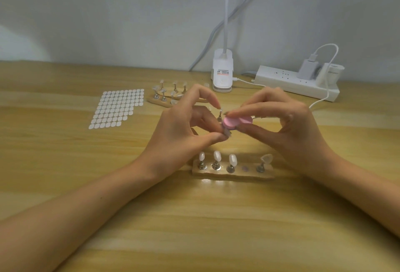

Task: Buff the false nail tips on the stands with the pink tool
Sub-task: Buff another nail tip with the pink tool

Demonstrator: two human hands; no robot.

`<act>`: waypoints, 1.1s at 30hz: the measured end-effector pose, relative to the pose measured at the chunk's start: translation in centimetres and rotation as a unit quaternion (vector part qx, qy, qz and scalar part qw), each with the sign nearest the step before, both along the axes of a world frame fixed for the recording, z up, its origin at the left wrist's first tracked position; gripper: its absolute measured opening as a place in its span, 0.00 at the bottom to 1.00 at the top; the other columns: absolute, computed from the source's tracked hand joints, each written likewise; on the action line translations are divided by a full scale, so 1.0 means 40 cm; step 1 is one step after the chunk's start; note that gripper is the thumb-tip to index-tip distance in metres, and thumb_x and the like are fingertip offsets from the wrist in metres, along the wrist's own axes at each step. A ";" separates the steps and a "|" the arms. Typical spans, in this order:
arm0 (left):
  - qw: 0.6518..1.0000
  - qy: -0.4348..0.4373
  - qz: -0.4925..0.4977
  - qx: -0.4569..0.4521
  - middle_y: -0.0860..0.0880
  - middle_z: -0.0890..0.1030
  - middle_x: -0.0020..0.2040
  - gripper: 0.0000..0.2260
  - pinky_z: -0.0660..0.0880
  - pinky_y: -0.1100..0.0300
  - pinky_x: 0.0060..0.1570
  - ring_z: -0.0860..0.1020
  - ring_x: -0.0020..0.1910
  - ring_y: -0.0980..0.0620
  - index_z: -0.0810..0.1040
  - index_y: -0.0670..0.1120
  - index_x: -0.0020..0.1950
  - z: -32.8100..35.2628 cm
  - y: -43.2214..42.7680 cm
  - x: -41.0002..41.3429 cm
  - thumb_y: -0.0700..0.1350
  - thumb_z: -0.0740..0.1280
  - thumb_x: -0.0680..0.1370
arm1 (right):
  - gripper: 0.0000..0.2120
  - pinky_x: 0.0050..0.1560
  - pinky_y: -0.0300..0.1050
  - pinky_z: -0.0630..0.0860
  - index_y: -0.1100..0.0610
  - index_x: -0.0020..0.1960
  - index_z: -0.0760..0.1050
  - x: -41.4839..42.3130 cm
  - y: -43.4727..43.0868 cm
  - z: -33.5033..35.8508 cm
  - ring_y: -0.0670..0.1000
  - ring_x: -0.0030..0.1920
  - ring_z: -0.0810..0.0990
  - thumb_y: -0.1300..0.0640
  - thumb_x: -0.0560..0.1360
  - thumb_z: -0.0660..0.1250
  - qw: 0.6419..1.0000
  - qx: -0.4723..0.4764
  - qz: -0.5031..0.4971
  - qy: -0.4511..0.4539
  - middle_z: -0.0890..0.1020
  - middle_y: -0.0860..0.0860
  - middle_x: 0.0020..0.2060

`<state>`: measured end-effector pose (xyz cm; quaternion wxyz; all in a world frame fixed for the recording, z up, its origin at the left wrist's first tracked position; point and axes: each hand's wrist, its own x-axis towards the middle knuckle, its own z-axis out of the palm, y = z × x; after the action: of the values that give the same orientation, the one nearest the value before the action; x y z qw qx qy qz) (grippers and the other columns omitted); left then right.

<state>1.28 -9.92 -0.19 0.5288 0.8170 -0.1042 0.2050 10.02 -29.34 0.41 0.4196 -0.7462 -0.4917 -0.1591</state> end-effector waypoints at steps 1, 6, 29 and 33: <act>1.000 -0.002 -0.002 0.005 0.53 0.86 0.39 0.19 0.73 0.66 0.31 0.85 0.39 0.56 0.71 0.48 0.55 -0.001 -0.001 0.000 0.35 0.77 0.72 | 0.09 0.49 0.54 0.76 0.51 0.53 0.84 0.000 -0.001 0.000 0.53 0.49 0.78 0.54 0.73 0.74 1.000 0.002 0.004 0.002 0.82 0.48 0.45; 1.000 0.000 0.005 -0.015 0.52 0.87 0.39 0.19 0.73 0.65 0.32 0.86 0.41 0.54 0.71 0.48 0.55 -0.004 0.001 0.003 0.36 0.77 0.73 | 0.10 0.49 0.49 0.75 0.47 0.54 0.82 -0.002 0.003 0.003 0.50 0.50 0.78 0.50 0.73 0.72 1.000 0.009 0.003 -0.005 0.82 0.44 0.47; 1.000 -0.014 -0.003 -0.003 0.51 0.86 0.37 0.18 0.74 0.67 0.32 0.86 0.38 0.53 0.69 0.48 0.55 -0.004 -0.002 -0.001 0.42 0.76 0.74 | 0.10 0.51 0.46 0.72 0.51 0.54 0.83 -0.005 0.006 -0.002 0.45 0.50 0.76 0.53 0.74 0.72 0.999 -0.013 0.013 -0.048 0.83 0.45 0.47; 1.000 -0.011 0.000 -0.013 0.51 0.86 0.38 0.18 0.77 0.62 0.33 0.86 0.38 0.52 0.69 0.48 0.55 -0.006 -0.001 0.001 0.42 0.77 0.74 | 0.10 0.51 0.48 0.72 0.51 0.54 0.83 -0.006 0.006 0.001 0.47 0.50 0.77 0.54 0.74 0.72 0.998 -0.011 0.018 -0.053 0.83 0.45 0.47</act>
<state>1.32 -9.94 -0.44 0.5378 0.8079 -0.1072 0.2156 9.79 -29.12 0.43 0.3877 -0.7323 -0.5281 -0.1858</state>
